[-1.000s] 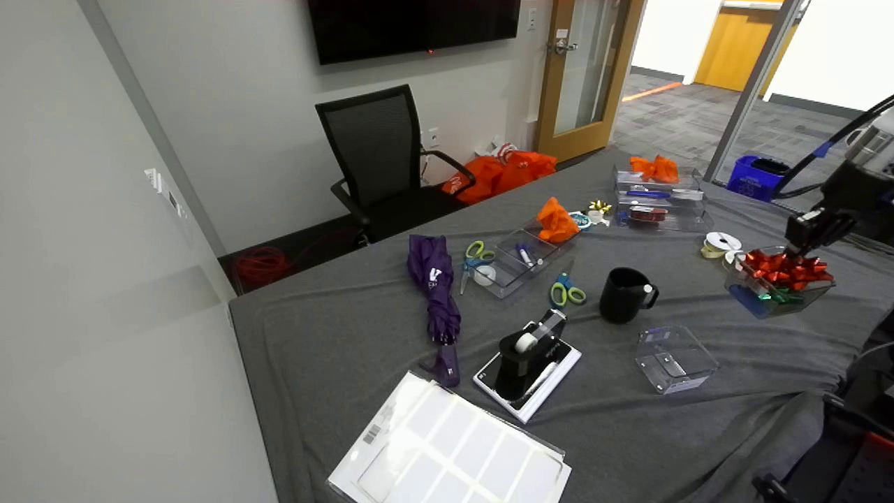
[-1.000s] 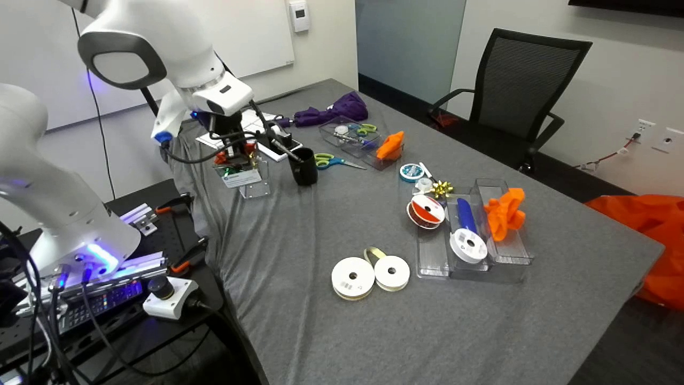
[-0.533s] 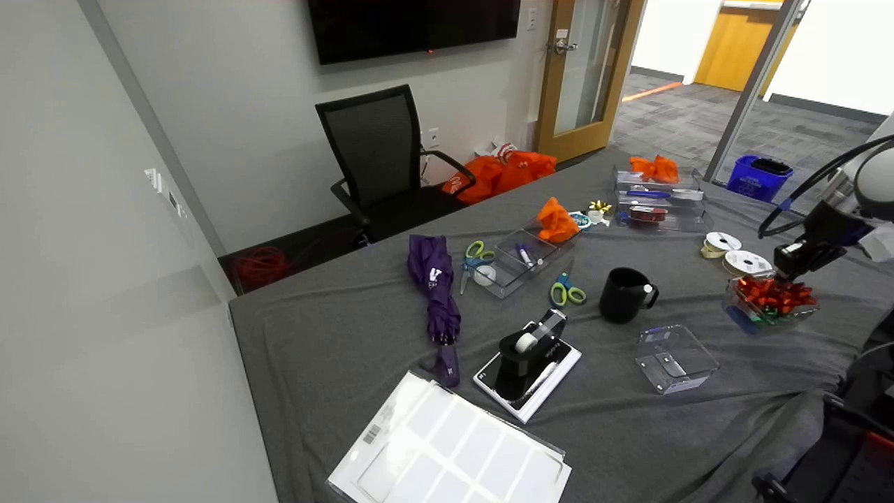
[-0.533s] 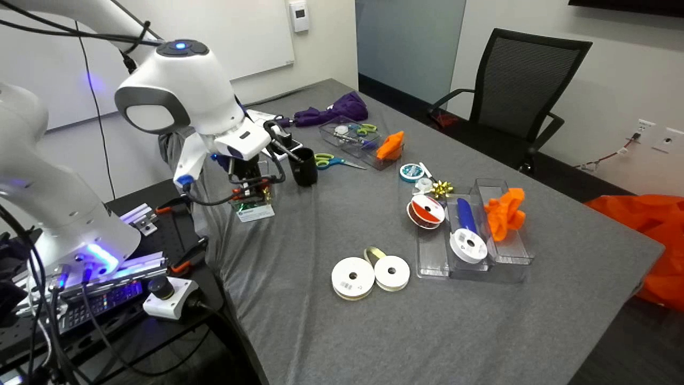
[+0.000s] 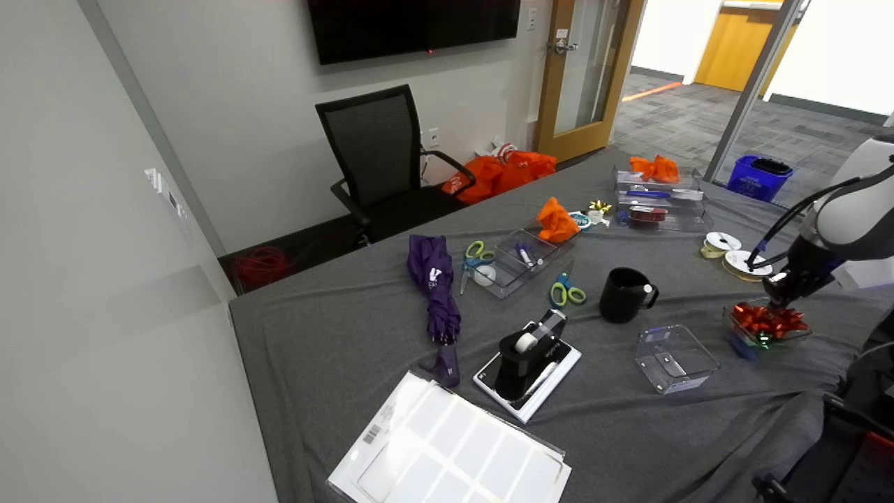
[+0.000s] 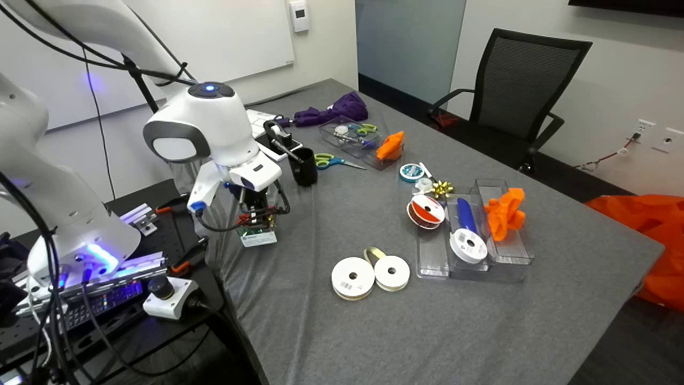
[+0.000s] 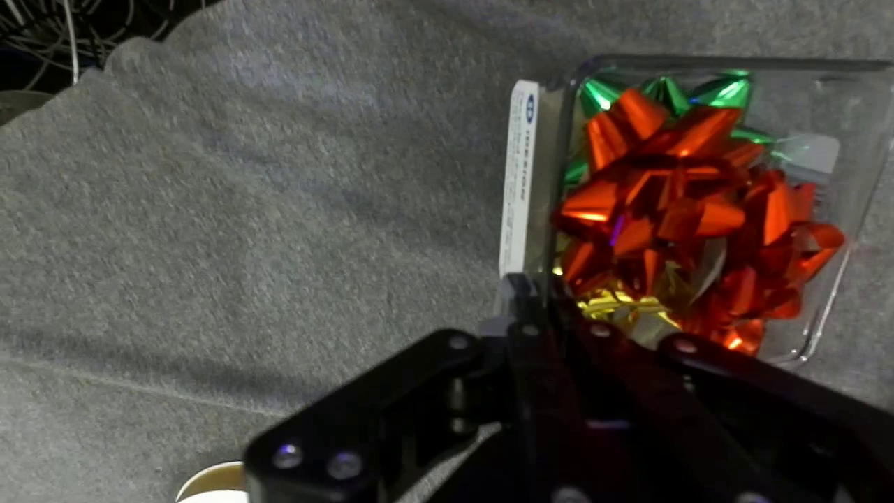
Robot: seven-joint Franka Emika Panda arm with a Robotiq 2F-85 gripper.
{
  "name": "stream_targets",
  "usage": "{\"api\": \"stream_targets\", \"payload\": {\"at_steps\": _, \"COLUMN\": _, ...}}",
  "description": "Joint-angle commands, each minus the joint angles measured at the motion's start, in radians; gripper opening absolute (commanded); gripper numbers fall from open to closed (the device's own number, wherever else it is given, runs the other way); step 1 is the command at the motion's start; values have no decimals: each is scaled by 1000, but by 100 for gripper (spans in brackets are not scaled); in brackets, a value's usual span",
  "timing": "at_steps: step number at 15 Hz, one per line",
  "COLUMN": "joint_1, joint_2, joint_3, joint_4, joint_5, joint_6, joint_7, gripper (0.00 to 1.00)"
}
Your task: Separate the clear objects
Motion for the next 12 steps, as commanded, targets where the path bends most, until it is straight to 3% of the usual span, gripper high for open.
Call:
{"api": "stream_targets", "payload": {"at_steps": 1, "joint_1": -24, "joint_2": 76, "joint_3": 19, "joint_4": 43, "joint_5": -16, "joint_6": 41, "joint_7": 24, "gripper": 1}}
{"api": "stream_targets", "payload": {"at_steps": 2, "joint_1": -5, "joint_2": 84, "joint_3": 4, "joint_4": 47, "joint_5": 8, "joint_6": 53, "joint_7": 1, "gripper": 1}}
{"api": "stream_targets", "payload": {"at_steps": 3, "joint_1": -8, "joint_2": 83, "joint_3": 7, "joint_4": 50, "joint_5": 15, "joint_6": 52, "joint_7": -5, "gripper": 29}}
{"api": "stream_targets", "payload": {"at_steps": 5, "joint_1": -8, "joint_2": 63, "joint_3": 8, "joint_4": 46, "joint_5": 14, "joint_6": 41, "joint_7": -14, "gripper": 35}}
{"api": "stream_targets", "payload": {"at_steps": 12, "joint_1": -23, "joint_2": -95, "joint_3": 16, "joint_4": 9, "joint_5": -71, "joint_6": -118, "joint_7": -9, "gripper": 83}}
